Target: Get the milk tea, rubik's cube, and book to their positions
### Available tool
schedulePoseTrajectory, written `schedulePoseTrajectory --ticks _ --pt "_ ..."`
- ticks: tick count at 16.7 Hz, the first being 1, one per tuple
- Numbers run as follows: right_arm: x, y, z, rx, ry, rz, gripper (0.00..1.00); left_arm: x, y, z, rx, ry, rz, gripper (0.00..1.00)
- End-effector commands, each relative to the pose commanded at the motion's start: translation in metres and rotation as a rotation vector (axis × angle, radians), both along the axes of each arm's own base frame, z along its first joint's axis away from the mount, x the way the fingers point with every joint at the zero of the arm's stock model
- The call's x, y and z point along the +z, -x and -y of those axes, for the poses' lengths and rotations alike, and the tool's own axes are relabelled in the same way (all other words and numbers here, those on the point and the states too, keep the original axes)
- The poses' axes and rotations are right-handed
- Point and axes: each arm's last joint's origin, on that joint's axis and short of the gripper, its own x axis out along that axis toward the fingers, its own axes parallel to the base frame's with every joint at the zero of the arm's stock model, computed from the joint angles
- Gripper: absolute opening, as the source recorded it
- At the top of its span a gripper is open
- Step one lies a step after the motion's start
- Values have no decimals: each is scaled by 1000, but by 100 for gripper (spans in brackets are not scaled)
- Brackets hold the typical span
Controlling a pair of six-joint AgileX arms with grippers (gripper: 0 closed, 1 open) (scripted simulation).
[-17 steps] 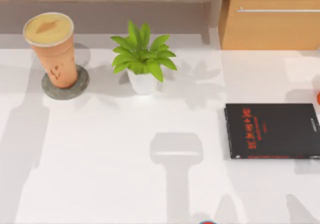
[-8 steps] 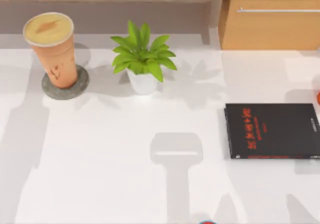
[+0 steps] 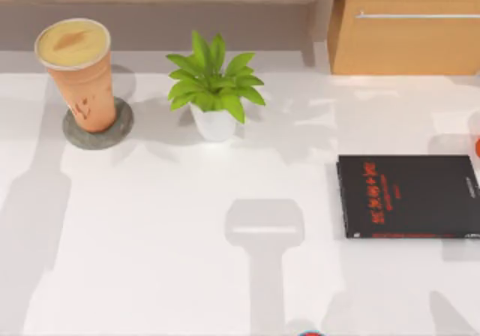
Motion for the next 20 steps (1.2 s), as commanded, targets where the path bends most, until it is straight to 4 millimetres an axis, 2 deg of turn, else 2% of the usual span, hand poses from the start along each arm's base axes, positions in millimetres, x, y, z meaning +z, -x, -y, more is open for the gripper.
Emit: schedulePoseTrajectory --ticks 5,7,9,12,15,17,20 --pt "0 0 0 0 0 0 100 0 1 1 -2 0 -3 100" --pt "0 0 0 0 0 0 100 2 12 1 -5 -1 -4 100" --pt "0 0 0 0 0 0 100 5 32 2 -6 -1 -4 100" --pt "0 0 0 0 0 0 100 8 74 1 -5 -2 -3 100" --pt "0 0 0 0 0 0 100 1 127 1 0 -1 -3 100" --pt "0 0 0 0 0 0 100 -11 166 0 3 -1 -5 100" --pt "0 0 0 0 0 0 100 -44 223 0 10 -2 -9 100"
